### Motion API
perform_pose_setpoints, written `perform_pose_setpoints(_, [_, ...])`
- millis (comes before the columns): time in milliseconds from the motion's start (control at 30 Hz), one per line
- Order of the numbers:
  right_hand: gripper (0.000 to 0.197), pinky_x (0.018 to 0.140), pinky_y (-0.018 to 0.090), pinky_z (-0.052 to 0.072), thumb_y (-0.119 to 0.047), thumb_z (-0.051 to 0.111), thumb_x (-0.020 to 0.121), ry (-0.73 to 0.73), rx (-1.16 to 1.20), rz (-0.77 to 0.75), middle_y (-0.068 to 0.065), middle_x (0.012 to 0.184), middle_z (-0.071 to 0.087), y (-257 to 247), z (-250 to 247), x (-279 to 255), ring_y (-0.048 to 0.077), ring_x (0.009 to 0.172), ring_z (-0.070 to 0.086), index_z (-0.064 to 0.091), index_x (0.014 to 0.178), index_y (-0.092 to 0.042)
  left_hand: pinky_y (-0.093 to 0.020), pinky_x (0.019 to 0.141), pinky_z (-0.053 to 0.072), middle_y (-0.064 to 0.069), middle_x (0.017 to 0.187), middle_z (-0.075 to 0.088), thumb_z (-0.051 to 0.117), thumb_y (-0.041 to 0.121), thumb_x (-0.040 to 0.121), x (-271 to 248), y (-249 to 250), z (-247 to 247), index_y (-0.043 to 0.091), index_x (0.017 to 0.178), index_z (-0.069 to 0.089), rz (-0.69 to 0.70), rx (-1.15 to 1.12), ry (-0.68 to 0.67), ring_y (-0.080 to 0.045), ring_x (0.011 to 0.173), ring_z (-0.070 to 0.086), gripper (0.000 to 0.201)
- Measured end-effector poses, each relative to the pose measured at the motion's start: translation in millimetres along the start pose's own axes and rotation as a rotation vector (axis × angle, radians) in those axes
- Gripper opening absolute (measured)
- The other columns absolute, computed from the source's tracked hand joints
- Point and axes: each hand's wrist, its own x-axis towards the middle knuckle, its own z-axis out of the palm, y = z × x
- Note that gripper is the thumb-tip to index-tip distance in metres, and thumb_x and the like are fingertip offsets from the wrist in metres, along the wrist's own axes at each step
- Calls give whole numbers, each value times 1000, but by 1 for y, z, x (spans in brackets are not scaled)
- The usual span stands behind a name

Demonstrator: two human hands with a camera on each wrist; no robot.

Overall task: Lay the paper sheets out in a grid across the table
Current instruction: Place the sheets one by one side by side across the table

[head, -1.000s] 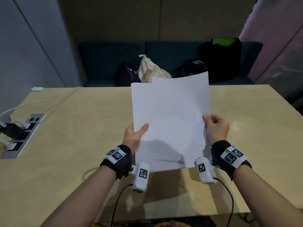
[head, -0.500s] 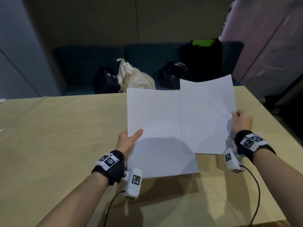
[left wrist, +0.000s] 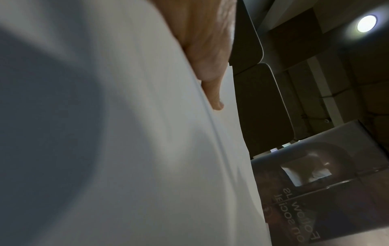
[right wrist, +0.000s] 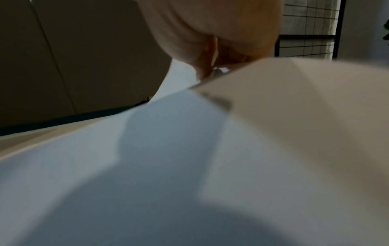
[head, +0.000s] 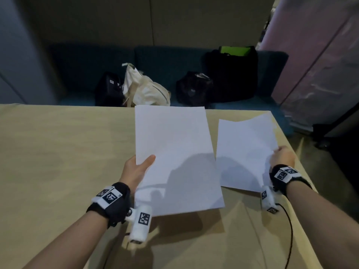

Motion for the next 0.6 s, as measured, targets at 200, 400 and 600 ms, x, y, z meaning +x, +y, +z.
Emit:
perform_pose_setpoints(200, [39, 103, 47, 27, -15, 49, 92, 101, -90, -77, 29, 133, 39, -15, 14, 16, 41, 125, 35, 46, 128, 0, -23, 78, 47, -6, 107, 64, 60, 12, 88, 5, -6, 19, 5, 119, 58, -22, -9, 39, -14, 88, 63, 31])
perform_pose_setpoints(400, [47, 103, 50, 30, -42, 46, 91, -421, -395, -391, 10, 142, 34, -31, 34, -49, 34, 129, 34, 42, 135, -26, -30, 86, 44, -9, 110, 62, 59, 9, 89, 11, -9, 33, 0, 121, 56, -44, -36, 22, -22, 97, 60, 34])
perform_pose_setpoints(600, [68, 108, 61, 21, -55, 49, 85, -488, -443, -332, 2, 158, 11, -14, 35, -41, 29, 144, 14, 21, 144, -35, -12, 67, 50, 2, 98, 66, 60, 13, 88, 9, -14, 37, 8, 114, 58, -43, -19, -15, -8, 85, 63, 26])
